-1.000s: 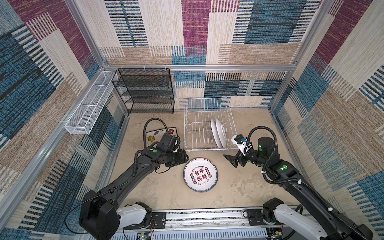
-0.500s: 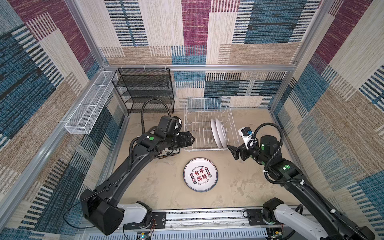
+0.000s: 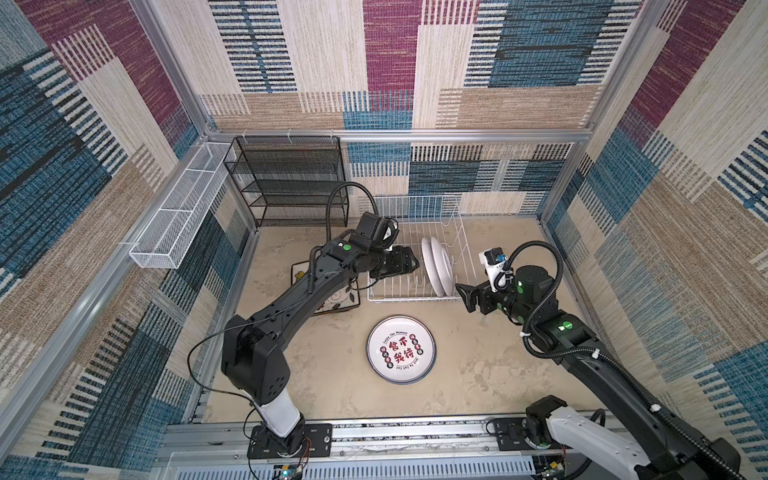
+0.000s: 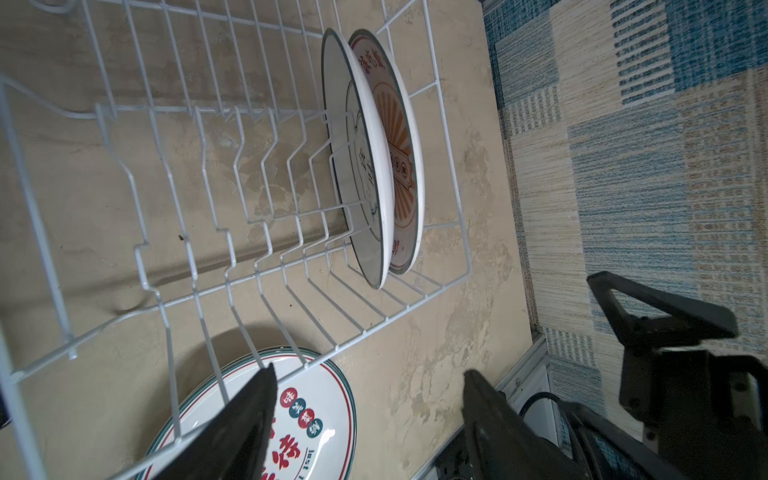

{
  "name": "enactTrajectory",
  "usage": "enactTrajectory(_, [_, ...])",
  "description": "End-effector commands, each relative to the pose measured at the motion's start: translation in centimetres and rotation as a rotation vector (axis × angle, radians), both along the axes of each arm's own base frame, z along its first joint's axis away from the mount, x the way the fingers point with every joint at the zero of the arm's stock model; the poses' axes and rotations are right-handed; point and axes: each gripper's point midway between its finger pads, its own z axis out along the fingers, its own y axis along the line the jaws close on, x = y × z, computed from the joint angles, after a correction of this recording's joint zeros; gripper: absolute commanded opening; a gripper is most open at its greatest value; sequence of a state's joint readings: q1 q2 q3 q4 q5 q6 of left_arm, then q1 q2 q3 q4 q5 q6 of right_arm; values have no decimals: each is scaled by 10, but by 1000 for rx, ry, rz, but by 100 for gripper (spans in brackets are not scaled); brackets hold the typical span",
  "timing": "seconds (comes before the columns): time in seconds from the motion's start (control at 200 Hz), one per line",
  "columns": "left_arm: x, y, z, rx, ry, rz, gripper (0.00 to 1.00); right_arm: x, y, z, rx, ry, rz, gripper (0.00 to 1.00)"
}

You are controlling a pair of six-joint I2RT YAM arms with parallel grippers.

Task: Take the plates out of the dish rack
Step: 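Reach the left gripper to the nearest white plate in the rack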

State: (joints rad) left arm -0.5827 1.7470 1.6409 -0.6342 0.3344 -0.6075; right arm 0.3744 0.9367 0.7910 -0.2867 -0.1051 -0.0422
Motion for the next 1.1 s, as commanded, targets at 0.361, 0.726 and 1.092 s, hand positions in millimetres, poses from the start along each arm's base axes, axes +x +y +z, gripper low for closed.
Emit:
enactTrajectory(0.361, [42,-40,-28,-35,61,-2,49,15,-14,-1,43,-3,-29,99])
enactTrajectory(0.726, [57,-55,-52,-38,110,1,40,24,-14,-2,34,-4,-23,99])
enactTrajectory(1.092, [62,-71,-67,-70,171,5,29,25,-15,0,48,-15,-33,99])
